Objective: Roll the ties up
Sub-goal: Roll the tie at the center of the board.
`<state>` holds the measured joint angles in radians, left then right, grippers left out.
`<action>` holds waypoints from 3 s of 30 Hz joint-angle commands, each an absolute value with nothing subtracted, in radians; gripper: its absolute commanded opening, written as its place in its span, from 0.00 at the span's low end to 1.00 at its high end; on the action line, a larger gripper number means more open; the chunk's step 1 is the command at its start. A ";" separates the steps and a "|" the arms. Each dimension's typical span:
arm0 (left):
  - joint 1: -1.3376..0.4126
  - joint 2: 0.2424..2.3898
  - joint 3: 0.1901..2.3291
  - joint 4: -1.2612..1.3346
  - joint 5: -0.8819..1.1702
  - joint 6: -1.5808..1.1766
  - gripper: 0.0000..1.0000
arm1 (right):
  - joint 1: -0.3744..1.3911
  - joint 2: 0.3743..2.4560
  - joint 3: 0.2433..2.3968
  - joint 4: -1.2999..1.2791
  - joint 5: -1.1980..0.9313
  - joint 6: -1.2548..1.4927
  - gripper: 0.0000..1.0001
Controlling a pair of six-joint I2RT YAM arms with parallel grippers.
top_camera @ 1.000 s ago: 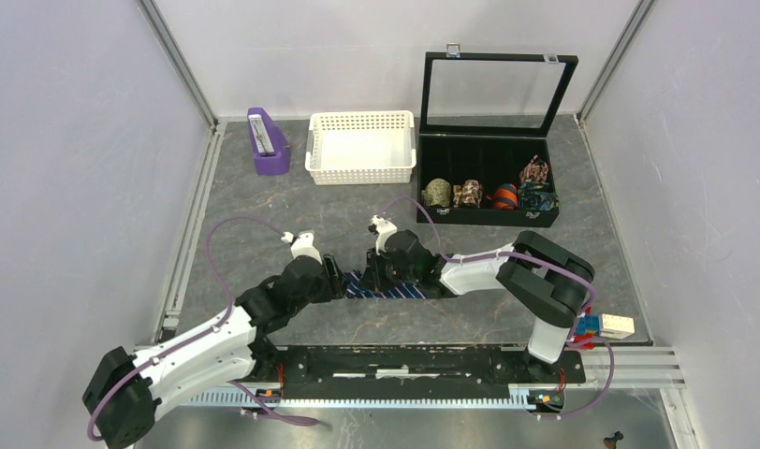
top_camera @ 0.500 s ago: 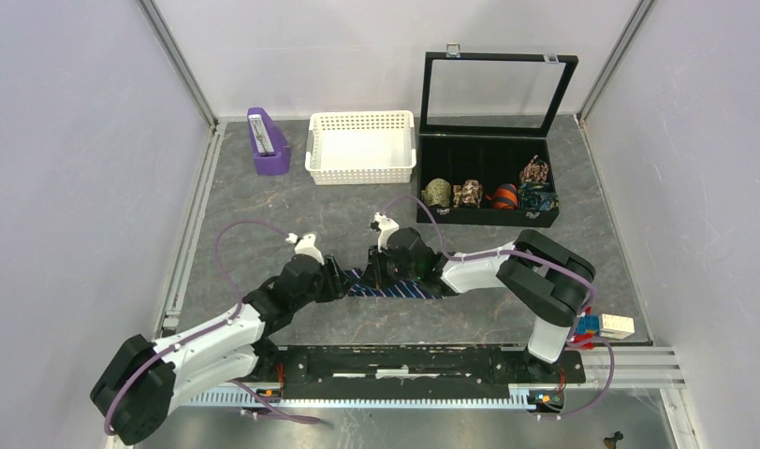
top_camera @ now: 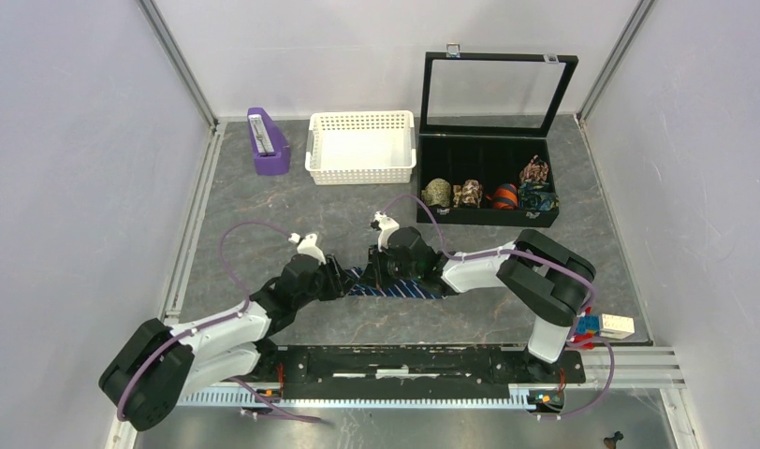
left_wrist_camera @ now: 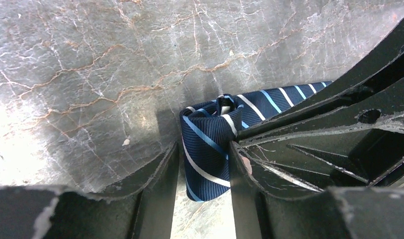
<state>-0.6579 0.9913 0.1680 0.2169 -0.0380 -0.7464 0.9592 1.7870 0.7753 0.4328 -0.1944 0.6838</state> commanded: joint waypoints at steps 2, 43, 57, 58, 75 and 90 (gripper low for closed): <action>-0.642 1.025 0.142 0.344 -0.003 -0.715 0.45 | 0.954 1.794 0.772 0.473 -0.209 0.685 0.15; -0.643 0.957 0.374 -0.134 0.072 -0.649 0.22 | 1.007 1.794 0.792 0.455 -0.221 0.691 0.20; -0.644 1.010 0.462 -0.270 0.061 -0.613 0.22 | 1.011 1.768 0.755 0.465 -0.213 0.693 0.20; -0.644 1.010 0.469 -0.285 0.055 -0.611 0.22 | 1.011 1.767 0.753 0.465 -0.211 0.693 0.20; -0.694 1.023 0.577 -0.425 -0.087 -0.589 0.21 | 1.015 1.786 0.772 0.489 -0.223 0.715 0.20; -0.728 1.061 0.627 -0.474 -0.115 -0.584 0.23 | 1.032 1.891 0.851 0.556 -0.256 0.762 0.20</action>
